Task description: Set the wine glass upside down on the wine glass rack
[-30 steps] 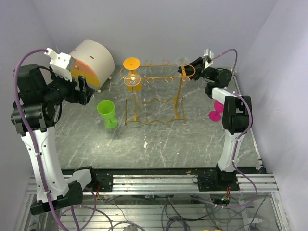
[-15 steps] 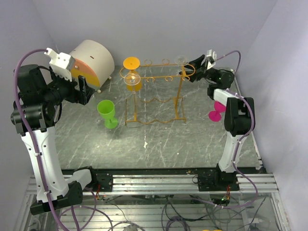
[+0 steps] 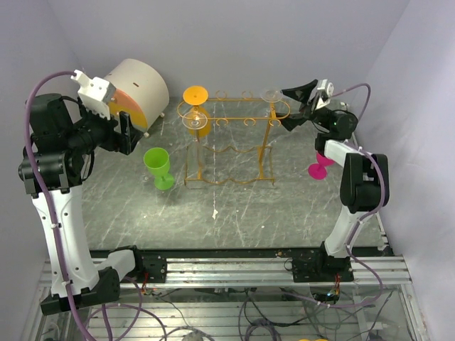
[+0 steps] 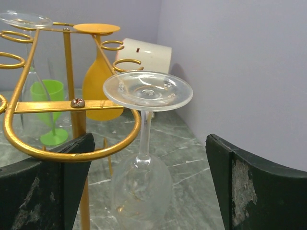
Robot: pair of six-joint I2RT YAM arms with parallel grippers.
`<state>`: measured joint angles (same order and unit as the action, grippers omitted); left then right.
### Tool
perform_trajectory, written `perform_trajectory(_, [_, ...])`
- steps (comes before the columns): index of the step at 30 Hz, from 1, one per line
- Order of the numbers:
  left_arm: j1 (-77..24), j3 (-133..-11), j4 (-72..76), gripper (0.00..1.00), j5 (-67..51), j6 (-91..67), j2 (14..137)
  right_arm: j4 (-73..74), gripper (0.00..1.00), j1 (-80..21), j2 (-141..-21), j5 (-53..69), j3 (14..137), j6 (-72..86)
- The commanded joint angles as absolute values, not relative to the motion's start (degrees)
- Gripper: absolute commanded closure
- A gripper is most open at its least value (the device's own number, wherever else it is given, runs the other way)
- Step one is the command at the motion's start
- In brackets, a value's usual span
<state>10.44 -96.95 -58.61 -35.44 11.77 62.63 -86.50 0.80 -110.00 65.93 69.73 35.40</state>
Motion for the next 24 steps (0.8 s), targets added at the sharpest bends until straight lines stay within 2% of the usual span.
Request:
perform_trajectory(1, [9.2,-98.5,-57.9,0.11,-34.1,12.0,62.4,-83.8,0.0,1.4,-107.0,62.8,67.8,30.0])
perform_trajectory(4, [8.7,-98.6,-58.2,0.11,-32.7,12.3,62.2,-73.3,0.0,1.8,-104.3,58.7,66.8,21.6])
perform_trajectory(7, [8.4,-99.6,-58.3,0.09,-29.6,11.2,62.4,-53.8,0.0,1.8,-99.8,52.5,66.7,8.3])
perform_trajectory(10, [8.4,-102.6,-61.0,0.06,-27.4,11.5,64.5,-40.6,0.0,1.8,-94.4,43.2,66.2,-2.0])
perform_trajectory(14, [8.5,-104.6,-65.9,0.07,-26.6,12.8,67.2,-36.2,0.0,1.9,-89.3,36.8,62.9,-5.1])
perform_trajectory(24, [8.4,-105.3,-72.5,0.08,-24.4,15.6,70.1,-31.2,0.0,1.6,-78.0,35.2,53.0,-4.4])
